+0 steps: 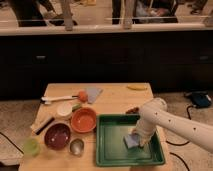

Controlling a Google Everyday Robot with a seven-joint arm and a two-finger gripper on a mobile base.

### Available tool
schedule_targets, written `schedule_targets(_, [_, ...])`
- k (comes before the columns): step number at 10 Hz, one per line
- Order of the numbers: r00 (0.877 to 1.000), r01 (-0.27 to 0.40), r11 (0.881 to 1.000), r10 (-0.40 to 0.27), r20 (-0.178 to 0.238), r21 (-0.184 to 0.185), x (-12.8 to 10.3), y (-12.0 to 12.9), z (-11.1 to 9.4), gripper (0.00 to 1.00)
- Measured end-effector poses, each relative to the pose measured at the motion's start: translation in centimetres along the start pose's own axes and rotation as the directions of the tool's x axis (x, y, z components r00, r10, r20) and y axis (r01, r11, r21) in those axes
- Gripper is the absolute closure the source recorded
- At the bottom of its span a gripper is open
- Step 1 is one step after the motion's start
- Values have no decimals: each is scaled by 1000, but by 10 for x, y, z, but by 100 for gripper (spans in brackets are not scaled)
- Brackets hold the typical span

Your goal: Wipe tray with sponge

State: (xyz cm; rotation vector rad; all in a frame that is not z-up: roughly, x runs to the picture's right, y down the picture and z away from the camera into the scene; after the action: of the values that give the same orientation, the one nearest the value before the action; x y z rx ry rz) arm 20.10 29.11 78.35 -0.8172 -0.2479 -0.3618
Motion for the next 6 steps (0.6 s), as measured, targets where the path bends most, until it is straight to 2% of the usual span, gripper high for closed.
schedule_targets(1, [1000, -1, 1000, 1, -1, -1, 1, 0, 0, 100])
schedule_targets(6, [1000, -2, 1000, 2, 0, -4, 1, 2, 0, 100])
